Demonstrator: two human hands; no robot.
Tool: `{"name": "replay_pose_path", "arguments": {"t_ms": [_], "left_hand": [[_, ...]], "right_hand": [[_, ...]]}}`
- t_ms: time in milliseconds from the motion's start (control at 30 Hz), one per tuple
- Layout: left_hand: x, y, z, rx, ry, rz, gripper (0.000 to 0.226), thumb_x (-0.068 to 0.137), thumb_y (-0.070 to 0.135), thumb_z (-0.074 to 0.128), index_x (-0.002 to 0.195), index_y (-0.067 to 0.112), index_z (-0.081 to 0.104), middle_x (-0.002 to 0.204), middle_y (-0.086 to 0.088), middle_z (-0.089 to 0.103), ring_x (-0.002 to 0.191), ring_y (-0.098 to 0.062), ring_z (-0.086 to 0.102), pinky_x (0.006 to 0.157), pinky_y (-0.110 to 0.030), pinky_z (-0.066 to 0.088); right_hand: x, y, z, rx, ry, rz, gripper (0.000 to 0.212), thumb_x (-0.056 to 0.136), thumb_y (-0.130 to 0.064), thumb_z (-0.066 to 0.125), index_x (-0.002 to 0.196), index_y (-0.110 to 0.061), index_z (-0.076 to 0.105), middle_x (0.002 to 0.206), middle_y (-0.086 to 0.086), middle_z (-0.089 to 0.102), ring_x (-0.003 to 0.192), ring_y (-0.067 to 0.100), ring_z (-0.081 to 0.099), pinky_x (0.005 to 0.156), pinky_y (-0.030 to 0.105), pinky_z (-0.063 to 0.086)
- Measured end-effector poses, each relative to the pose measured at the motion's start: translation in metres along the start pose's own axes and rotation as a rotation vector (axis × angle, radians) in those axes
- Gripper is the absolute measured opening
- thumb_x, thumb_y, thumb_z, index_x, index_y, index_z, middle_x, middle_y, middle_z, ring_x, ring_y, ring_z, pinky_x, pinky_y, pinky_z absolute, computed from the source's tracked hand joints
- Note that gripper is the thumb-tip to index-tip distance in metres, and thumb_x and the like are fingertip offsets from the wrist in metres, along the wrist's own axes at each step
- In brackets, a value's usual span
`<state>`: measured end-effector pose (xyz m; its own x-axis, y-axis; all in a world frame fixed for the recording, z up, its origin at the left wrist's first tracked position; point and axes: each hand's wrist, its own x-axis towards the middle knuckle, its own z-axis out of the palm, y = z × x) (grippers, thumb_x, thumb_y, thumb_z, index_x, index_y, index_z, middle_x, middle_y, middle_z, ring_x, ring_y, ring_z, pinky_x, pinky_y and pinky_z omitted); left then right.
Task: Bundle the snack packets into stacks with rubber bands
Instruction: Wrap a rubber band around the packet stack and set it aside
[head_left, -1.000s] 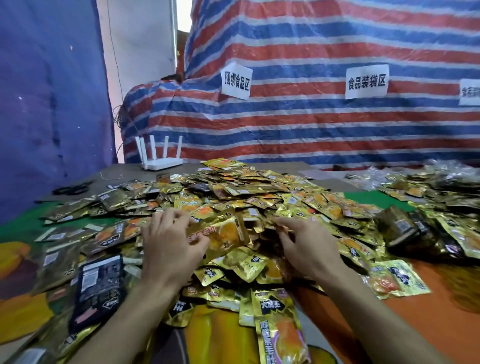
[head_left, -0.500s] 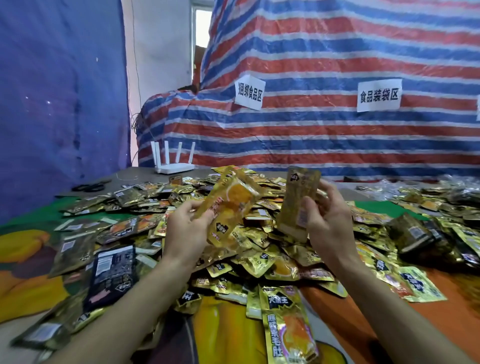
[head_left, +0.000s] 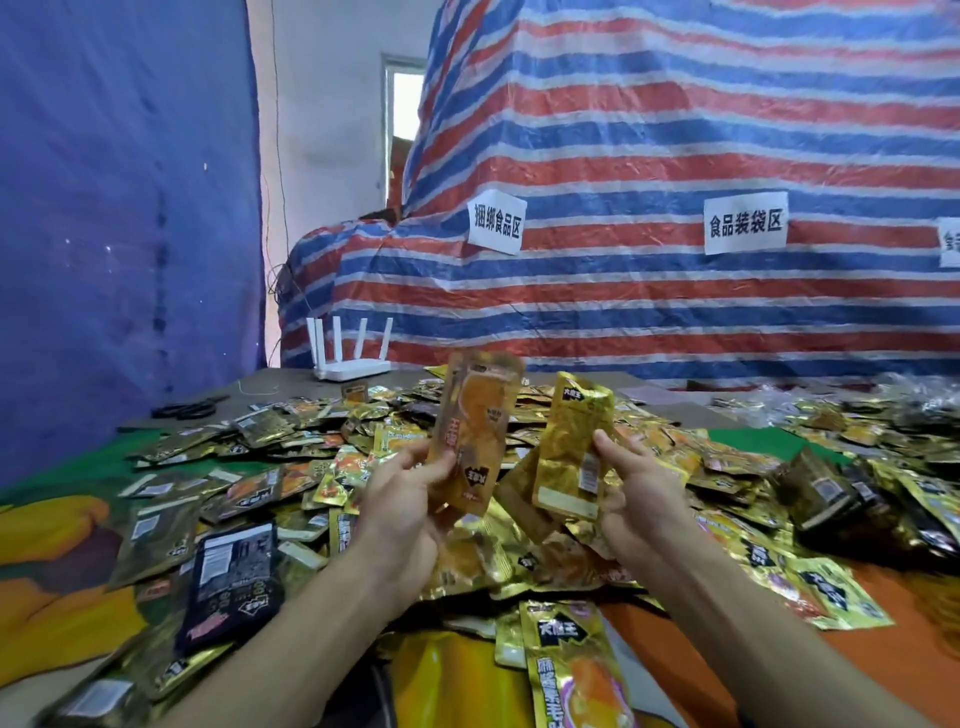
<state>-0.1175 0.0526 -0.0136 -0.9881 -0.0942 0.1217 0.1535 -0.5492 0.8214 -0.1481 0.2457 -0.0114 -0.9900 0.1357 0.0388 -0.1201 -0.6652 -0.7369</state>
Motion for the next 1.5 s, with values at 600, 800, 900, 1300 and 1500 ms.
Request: {"name": "replay_pose_path", "arguments": {"t_ms": [600,800,900,1300,1500], "left_hand": [[-0.026,-0.043,0.017,0.903,-0.058,0.539,0.031,0.096,0.008,0.058,0.113,0.033,0.051,0.084,0.007,0.067,0.078,0.001,0.064,0.057,-0.015,0.051],[-0.027,-0.039,0.013,0.934,-0.133,0.482,0.022,0.089,0.034,0.071,0.099,0.035,0.051,0.084,0.010,0.070,0.074,0.004,0.067,0.065,-0.017,0.053],[-0.030,-0.028,0.011,1.125,-0.080,0.395,0.042,0.077,0.070,0.060,0.104,0.041,0.046,0.085,0.011,0.070,0.076,-0.007,0.068,0.070,-0.033,0.056],[-0.036,-0.003,0.023,0.624,-0.214,0.210,0.045,0.070,0.041,0.070,0.102,0.015,0.053,0.099,-0.014,0.064,0.083,-0.022,0.068,0.064,-0.037,0.060],[-0.025,0.001,0.008,0.771,-0.422,0.192,0.035,0.070,0.023,0.075,0.103,0.012,0.068,0.090,-0.008,0.075,0.084,-0.024,0.074,0.074,-0.035,0.061]], "right_hand": [[-0.044,0.054,0.036,-0.333,-0.093,-0.323,0.087,0.079,-0.090,0.030,0.120,-0.022,0.064,0.097,0.000,0.078,0.090,0.014,0.075,0.085,0.035,0.061],[-0.045,0.053,0.029,-0.605,-0.225,-0.566,0.105,0.051,-0.105,0.040,0.109,-0.020,0.056,0.098,0.007,0.071,0.093,0.022,0.072,0.088,0.049,0.058],[-0.041,0.051,0.027,-0.615,-0.316,-0.547,0.105,0.051,-0.104,0.043,0.113,-0.022,0.059,0.098,0.001,0.074,0.092,0.017,0.073,0.084,0.038,0.061],[-0.040,0.032,0.029,-0.394,-0.357,-0.496,0.038,0.092,-0.052,0.058,0.107,-0.018,0.065,0.100,0.015,0.074,0.095,0.037,0.072,0.082,0.048,0.061],[-0.043,0.046,0.021,-0.365,-0.366,-0.310,0.042,0.089,-0.049,0.054,0.111,-0.015,0.067,0.104,0.017,0.073,0.098,0.036,0.072,0.087,0.051,0.059]]}}
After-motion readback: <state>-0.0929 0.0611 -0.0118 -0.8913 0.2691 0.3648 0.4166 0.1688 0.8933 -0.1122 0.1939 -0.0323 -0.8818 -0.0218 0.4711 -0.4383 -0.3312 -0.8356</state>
